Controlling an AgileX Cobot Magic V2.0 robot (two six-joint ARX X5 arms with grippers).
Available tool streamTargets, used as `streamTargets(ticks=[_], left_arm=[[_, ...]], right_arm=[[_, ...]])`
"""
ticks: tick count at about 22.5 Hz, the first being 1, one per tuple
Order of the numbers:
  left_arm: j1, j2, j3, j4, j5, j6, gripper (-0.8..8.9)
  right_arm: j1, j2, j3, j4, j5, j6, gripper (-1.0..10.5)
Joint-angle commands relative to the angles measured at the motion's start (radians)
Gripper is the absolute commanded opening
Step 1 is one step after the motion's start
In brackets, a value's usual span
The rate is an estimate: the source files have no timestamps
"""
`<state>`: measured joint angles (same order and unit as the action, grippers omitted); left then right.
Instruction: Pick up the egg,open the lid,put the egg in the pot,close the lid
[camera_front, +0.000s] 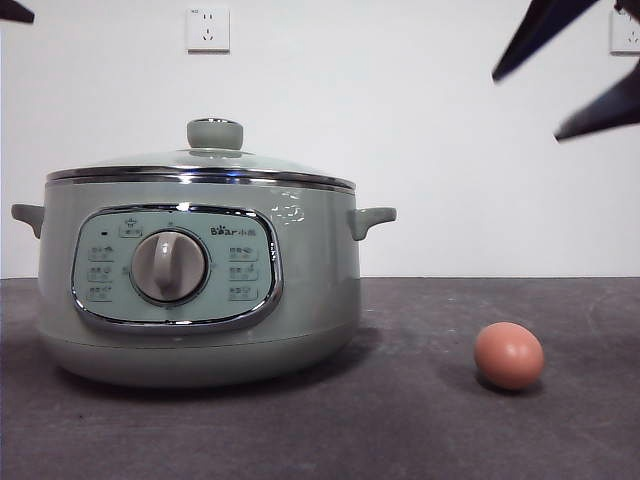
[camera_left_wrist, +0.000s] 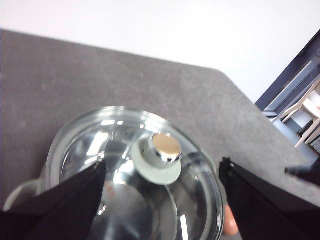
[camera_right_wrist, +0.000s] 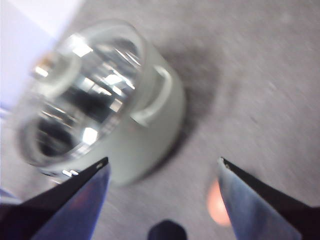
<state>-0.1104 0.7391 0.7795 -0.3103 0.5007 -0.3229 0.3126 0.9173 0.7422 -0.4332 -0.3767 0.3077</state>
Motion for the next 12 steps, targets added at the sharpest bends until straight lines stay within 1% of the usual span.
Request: streamTargets(ticks=[1,3,4,5,7,12], left_arm=[[-0.016,-0.002,0.018,0.01,0.002,0.012,3.86],[-0.032,-0.002,0.032,0.011,0.001,0.012,3.86],[-0.038,-0.002,0.037,0.01,0.0,0.012,3.86],[-0.045,-0.002,0.041,0.012,0.0,0.012,3.86],[-0.05,-0.002,0.041,0.013,0.001,0.012,3.86],[-0.07,-0.002,0.041,0.008,0.0,0.012,3.85]], right_arm=[[0.079,0.043,0.061,-0.106,0.163,-0.011,3.6],[0.151,0.115,0.145,-0.234,0.283,-0.01,3.6],[0.178,0.151,0.178,-0.27,0.318,-0.007,3.6],[0.204,0.199,0.212,-0.296,0.343,0.011,3.6],[0.233,0.281,0.247,-0.302,0.353,0.058,3.5],[0.246,0.499,0.26,-0.306,0.357,0.097,3.5]])
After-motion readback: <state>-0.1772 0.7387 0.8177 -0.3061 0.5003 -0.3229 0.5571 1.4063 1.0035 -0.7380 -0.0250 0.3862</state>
